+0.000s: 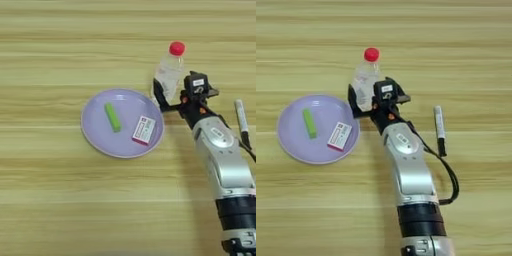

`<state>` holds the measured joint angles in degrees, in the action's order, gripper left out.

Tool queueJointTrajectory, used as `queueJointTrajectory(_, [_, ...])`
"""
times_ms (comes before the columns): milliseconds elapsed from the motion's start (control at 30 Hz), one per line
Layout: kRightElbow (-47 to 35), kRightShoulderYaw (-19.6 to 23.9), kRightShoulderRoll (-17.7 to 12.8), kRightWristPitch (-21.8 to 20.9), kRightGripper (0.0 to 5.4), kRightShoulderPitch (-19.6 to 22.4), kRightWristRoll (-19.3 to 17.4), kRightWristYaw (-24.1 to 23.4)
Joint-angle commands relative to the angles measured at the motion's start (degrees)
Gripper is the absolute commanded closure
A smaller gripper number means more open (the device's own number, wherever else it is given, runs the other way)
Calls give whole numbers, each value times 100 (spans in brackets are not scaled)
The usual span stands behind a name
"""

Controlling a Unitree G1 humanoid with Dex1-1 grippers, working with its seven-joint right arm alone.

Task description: Move the objects on the table

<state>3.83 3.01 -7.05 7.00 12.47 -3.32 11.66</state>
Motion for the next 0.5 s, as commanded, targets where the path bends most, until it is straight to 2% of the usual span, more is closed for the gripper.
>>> queueJointTrajectory(33, [-63, 98, -99, -87, 3, 605, -105, -4])
queueJointTrajectory(500, [808, 218, -89, -268, 3, 1209, -168, 34])
